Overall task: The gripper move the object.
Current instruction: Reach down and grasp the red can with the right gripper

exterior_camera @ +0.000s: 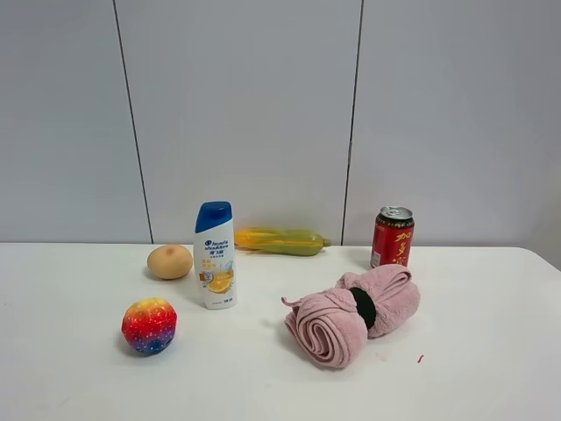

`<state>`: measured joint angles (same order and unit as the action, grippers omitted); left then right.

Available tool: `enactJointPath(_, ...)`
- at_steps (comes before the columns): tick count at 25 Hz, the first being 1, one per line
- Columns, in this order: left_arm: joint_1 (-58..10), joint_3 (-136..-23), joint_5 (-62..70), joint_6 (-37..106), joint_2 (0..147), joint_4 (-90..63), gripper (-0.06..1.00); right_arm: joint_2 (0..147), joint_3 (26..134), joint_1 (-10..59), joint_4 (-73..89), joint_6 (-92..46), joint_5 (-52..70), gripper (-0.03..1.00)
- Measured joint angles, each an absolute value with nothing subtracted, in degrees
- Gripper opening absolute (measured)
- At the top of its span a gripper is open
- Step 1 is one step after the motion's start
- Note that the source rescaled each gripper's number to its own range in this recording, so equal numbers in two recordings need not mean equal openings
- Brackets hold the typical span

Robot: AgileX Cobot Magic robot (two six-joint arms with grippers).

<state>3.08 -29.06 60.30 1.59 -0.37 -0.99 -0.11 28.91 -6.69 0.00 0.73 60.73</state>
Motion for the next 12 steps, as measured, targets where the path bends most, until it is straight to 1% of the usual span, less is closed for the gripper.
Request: enactJointPath(12,3.08,-29.06,60.30,1.59,-0.37,-0.99,1.00,-0.11,28.91,-6.69,0.00,0.63,60.73,1.00)
